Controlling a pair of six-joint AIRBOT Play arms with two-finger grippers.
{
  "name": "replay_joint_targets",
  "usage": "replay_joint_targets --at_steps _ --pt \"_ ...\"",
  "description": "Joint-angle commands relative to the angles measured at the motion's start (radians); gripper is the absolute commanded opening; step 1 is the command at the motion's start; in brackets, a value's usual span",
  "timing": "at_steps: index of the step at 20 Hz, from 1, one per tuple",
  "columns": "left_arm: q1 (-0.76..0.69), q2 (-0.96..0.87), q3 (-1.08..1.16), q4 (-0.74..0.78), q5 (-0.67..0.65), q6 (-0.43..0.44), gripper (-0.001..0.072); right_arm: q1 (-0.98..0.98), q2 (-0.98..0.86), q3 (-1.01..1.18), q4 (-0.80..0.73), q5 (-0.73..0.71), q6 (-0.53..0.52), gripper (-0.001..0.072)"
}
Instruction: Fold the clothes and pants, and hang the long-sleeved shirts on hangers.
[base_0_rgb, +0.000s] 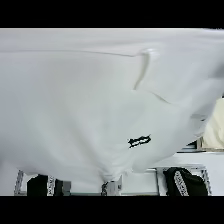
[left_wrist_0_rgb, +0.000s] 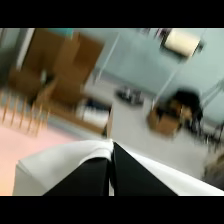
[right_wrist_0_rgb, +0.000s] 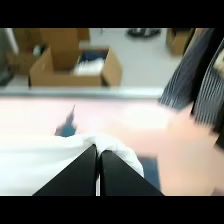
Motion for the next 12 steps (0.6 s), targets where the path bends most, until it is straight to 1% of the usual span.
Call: replay_joint_targets --at_steps 1,2,4,5,7,9,12 --pt "-0.048 -0.253 0.001 0.014 -0.260 0.054 0.0004 0.034 -0.216 0.000 -0.031 0.180 0.033 0.0013" --pt "-0.103 -0.357 0.001 0.037 -0.283 0.075 0.0004 0.063 -0.297 0.001 -0.061 0.192 0.032 0.0013" --pt "-0.203 -0.547 0.001 0.125 -0.278 0.074 0.0004 0.131 -0.455 0.001 -0.146 0.195 0.035 0.0013" --pt "-0.256 -0.653 0.002 0.167 -0.261 0.072 0.0004 0.164 -0.541 0.001 -0.199 0.194 0.056 0.0013" --pt "-0.332 -0.839 0.003 0.182 -0.188 0.067 0.0004 0.214 -0.700 0.005 -0.257 0.159 0.065 0.0013" --pt "-0.387 -0.989 0.010 0.173 -0.075 0.067 0.0004 0.240 -0.835 0.014 -0.258 0.066 0.080 0.0013" --pt "-0.434 -1.149 0.093 0.166 0.039 0.067 0.0004 0.261 -0.971 0.043 -0.253 -0.110 0.097 0.0014"
